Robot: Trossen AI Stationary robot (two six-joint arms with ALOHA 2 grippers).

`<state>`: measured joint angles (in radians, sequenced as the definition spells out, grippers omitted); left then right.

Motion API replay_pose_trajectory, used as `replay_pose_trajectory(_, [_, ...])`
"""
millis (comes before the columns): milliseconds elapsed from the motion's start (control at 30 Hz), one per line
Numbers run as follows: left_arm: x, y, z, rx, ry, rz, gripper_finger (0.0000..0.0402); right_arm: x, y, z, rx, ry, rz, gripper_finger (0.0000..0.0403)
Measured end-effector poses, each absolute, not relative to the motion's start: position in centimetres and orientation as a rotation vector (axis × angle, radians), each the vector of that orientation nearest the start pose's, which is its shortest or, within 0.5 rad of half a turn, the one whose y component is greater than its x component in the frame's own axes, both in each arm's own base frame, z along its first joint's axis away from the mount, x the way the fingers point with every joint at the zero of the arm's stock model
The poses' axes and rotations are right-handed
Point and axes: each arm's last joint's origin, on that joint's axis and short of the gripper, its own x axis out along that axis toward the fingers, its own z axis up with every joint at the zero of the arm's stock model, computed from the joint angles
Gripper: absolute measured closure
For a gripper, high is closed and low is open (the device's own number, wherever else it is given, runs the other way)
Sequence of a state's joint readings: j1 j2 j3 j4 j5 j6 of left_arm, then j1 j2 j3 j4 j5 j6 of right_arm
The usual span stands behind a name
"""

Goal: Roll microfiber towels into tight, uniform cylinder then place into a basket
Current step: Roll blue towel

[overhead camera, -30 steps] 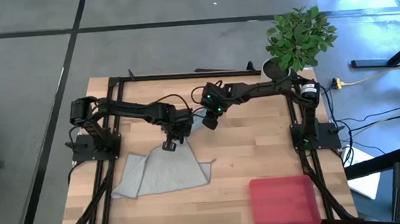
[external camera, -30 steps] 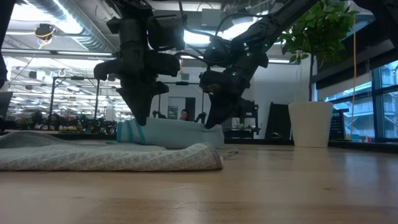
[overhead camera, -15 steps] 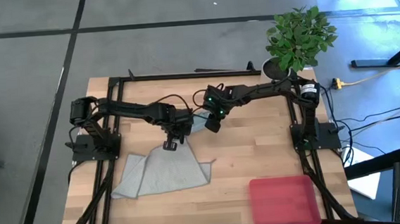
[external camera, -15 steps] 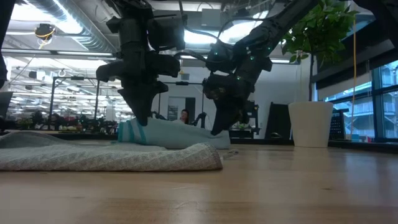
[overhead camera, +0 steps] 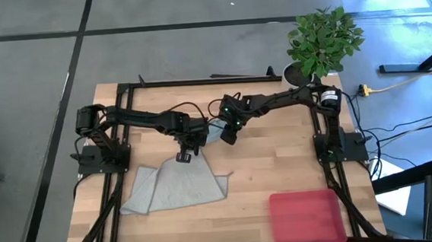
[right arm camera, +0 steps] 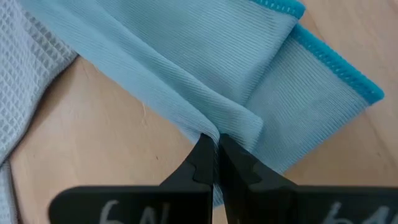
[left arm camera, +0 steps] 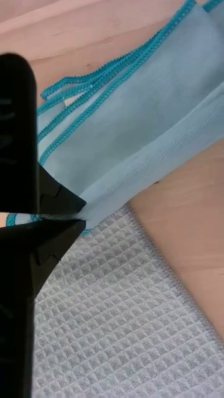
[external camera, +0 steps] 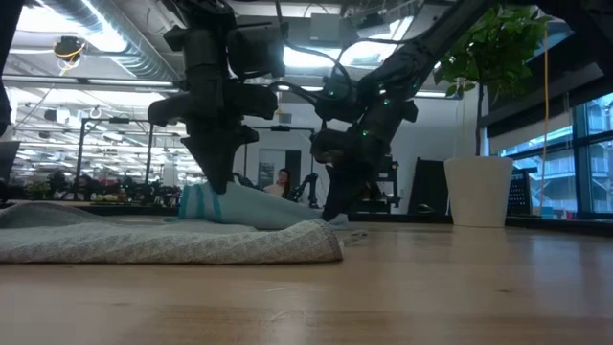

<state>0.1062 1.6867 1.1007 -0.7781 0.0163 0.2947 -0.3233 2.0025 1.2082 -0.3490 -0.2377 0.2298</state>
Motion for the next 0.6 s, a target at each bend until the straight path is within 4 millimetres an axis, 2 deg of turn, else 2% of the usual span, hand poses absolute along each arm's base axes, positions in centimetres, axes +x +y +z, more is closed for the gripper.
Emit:
replay_pose_trajectory(167, [30.6, 3.3, 18.6, 0.159, 1.363, -0.104, 0.0401, 36.7, -11.6, 12.2, 0.526, 1.097, -0.204, 0.0393])
replay_pose_trajectory(367, [30.4, 3.8, 18.5, 0.170, 1.391, 0.042, 0.0401, 36.7, -11.5, 12.1, 0.533, 1.101, -0.194, 0.0393])
replay_pose_trajectory(600, [30.4, 5.2, 18.3, 0.106, 1.392, 0.173, 0.0401, 36.7, -11.3, 12.0, 0.530, 1.108, -0.192, 0.0393])
